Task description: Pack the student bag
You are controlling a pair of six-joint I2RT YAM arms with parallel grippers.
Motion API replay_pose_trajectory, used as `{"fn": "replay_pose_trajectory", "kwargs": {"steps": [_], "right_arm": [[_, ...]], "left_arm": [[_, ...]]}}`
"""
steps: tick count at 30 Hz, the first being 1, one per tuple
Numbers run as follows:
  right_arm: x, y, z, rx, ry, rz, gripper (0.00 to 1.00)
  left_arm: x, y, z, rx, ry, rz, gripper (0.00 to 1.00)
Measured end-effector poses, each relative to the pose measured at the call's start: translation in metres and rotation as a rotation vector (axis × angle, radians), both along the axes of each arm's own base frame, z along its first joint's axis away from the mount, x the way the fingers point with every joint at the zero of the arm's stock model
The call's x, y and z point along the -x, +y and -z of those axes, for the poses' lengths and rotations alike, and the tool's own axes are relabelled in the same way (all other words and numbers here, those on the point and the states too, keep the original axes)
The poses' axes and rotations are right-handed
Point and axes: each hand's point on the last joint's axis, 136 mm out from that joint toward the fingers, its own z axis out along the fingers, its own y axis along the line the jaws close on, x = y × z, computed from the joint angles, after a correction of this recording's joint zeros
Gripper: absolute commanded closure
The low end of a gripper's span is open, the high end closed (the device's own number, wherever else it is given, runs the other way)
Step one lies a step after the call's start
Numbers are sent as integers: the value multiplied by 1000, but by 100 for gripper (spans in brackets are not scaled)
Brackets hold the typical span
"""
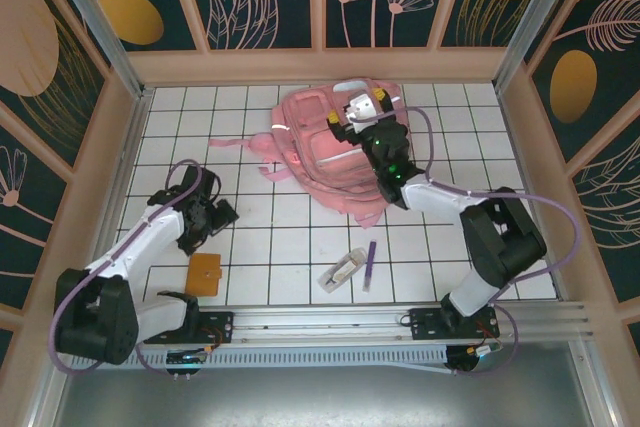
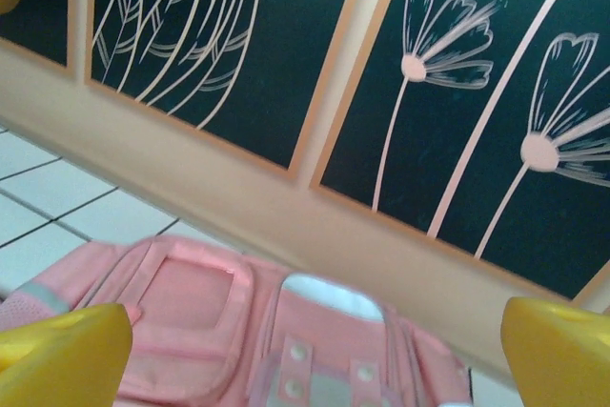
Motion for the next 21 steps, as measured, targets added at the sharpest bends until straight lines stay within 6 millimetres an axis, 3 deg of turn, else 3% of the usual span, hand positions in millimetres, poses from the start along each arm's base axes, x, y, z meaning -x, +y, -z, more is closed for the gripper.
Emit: {"fn": "replay_pose_trajectory", "kwargs": {"steps": [3,10,17,21], "right_arm": [[3,4,-6,-12,-34,-10,2],[11,26,0,-12,6,-164,6],[15,49,2,-12,68,-277,8],[22,69,5,6,97,-372,12]], "left_arm": [[22,4,17,12,89,-62,1],[36,10,31,-3,108,-124,16],[31,13,26,-7,70,-171,31],[12,2,27,40,79,-155,33]]}}
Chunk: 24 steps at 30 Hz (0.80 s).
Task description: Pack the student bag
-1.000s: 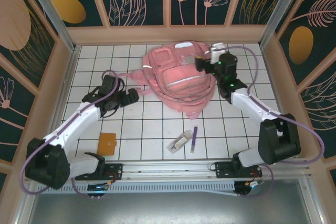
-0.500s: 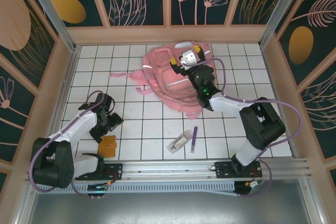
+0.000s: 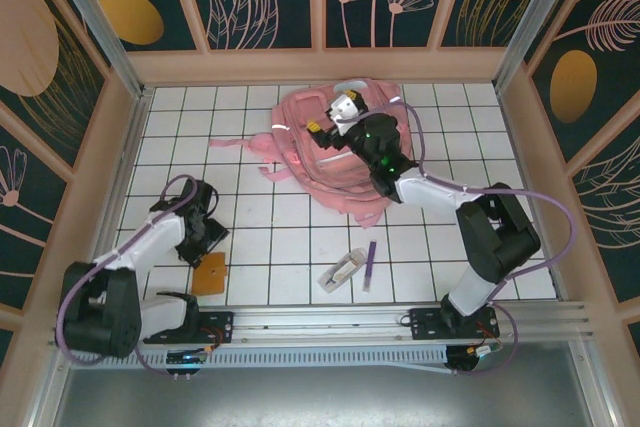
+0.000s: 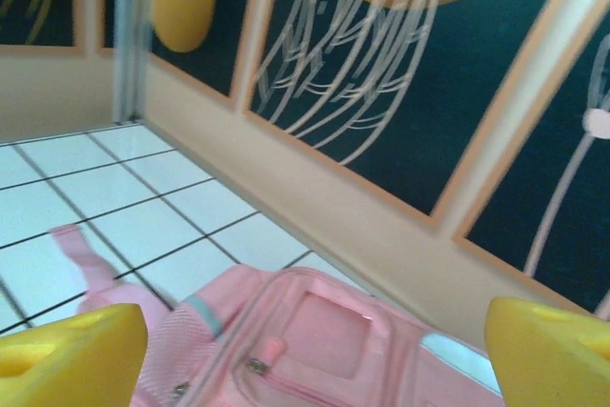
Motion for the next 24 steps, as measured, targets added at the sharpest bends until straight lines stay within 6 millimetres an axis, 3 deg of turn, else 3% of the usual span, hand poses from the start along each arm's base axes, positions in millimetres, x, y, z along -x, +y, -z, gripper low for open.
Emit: {"fn": "replay_pose_trajectory", "kwargs": {"steps": [4,7,10,13,17,20,24], "right_arm": [[21,29,17,70,21,-210,13],[48,50,40,171,-4,-379,13],[77,72,71,268,-2,-528,12],[102,91,98,320,35,-671,13],[121,115,119,361,75,-823,14],[139,128,129,361,80,-899,15],[155,137,147,374,110,-949,18]], "left_arm": [[-54,-30,-7,136,-71,38,36],[-90,-42,-22,176,-170,69,29],[-105,-40,-39,157,-234,76,27],[-99,-34,-51,135,-268,75,26],[-77,-27,-50,118,-248,82,30],[-58,-30,-40,136,-231,142,34],[-35,-40,-12,197,-138,217,37]]}}
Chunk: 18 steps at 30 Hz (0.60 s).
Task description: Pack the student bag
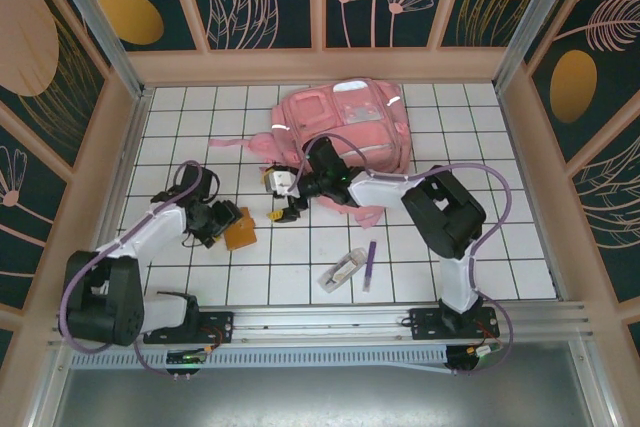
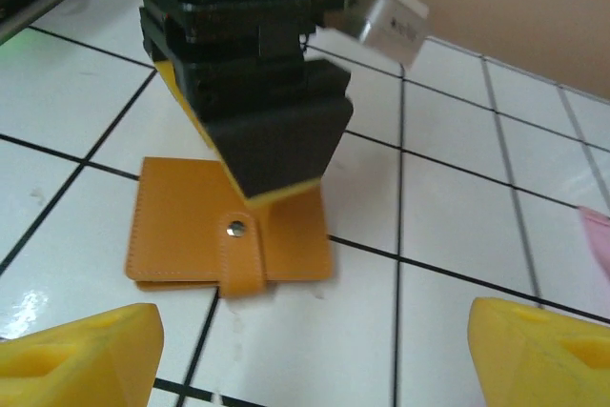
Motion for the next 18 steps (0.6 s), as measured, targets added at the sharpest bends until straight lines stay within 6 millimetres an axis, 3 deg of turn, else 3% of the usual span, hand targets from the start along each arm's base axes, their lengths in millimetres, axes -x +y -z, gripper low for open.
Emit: {"fn": "replay_pose_trajectory", "kwargs": {"steps": [2,4,5,7,14,18], "right_arm": [[2,0,7,17,11,-3,19],[2,-2,11,34,9,1,21],[1,-3,13,44,13,4,22],[0,-5,15,65,25,14,22],[-7,-5,10,50,162,96,23],[-33,-13,2,30,387,286,24]], "left_arm": [[7,-3,14,10,40,23,42],[4,-3,14,20,32,35,64],[4,-3,16,19,36,42,67],[2,-7,17,44,32,65,85],[-27,-41,-5,209,-107,173,97],[-51,-54,-49,279,-295,222,100]]}}
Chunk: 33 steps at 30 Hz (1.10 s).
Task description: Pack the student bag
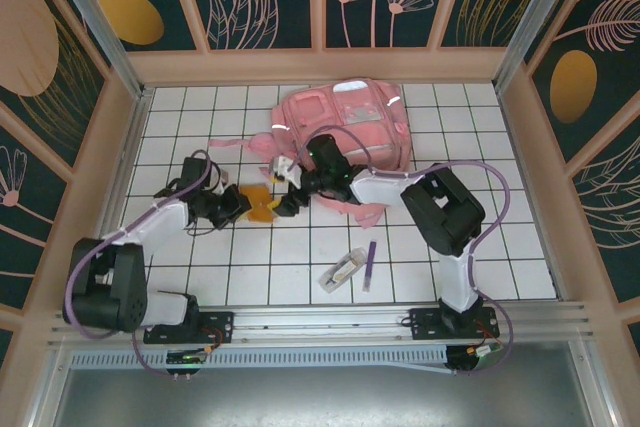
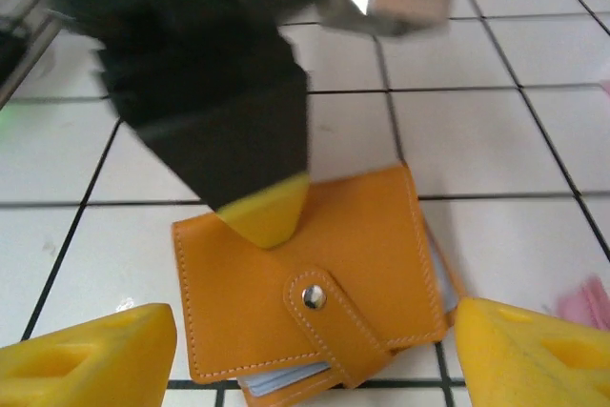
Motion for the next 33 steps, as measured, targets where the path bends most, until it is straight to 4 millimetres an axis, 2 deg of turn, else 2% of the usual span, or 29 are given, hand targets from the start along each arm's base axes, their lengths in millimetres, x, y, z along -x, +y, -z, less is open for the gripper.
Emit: {"fn": "replay_pose_trajectory", "kwargs": {"steps": [3,6,9,11,13,17,19,21,22,23,25,26,30,33], "right_arm": [[-37,-12,-20,-29,226,187,24],[-73,-25,-62,-134,425,305,24],[-89,-49,-94,-228,585,374,24],[-87,-59,-107,-273,670,379,24],[-79,-61,-114,-290,740,355,24],[-62,-53,-113,-266,795,297,28],[-53,-49,-112,-251,805,273,38],[-43,-42,-111,-235,809,238,59],[-38,-40,-111,-228,813,217,65],[-33,-37,-114,-226,811,188,73],[-28,-34,-119,-226,814,152,94],[-28,-34,-120,-229,813,145,96],[-43,-44,-122,-258,797,186,98],[-59,-69,-119,-282,814,301,98]], "left_arm": [[-18,-10,-41,70,-185,32,100],[-30,-19,-74,124,-331,66,100],[-39,-27,-97,170,-420,106,100],[-44,-32,-109,199,-456,134,100],[-48,-38,-123,230,-500,165,100],[-47,-49,-143,308,-559,215,100],[-45,-55,-148,340,-567,242,100],[-39,-63,-149,364,-565,284,100],[-36,-68,-149,372,-562,305,98],[-33,-73,-148,378,-556,331,92],[-31,-82,-145,375,-539,368,70],[-33,-84,-145,373,-533,378,60],[-32,-97,-149,372,-546,424,55],[-31,-105,-152,334,-615,467,52]]}}
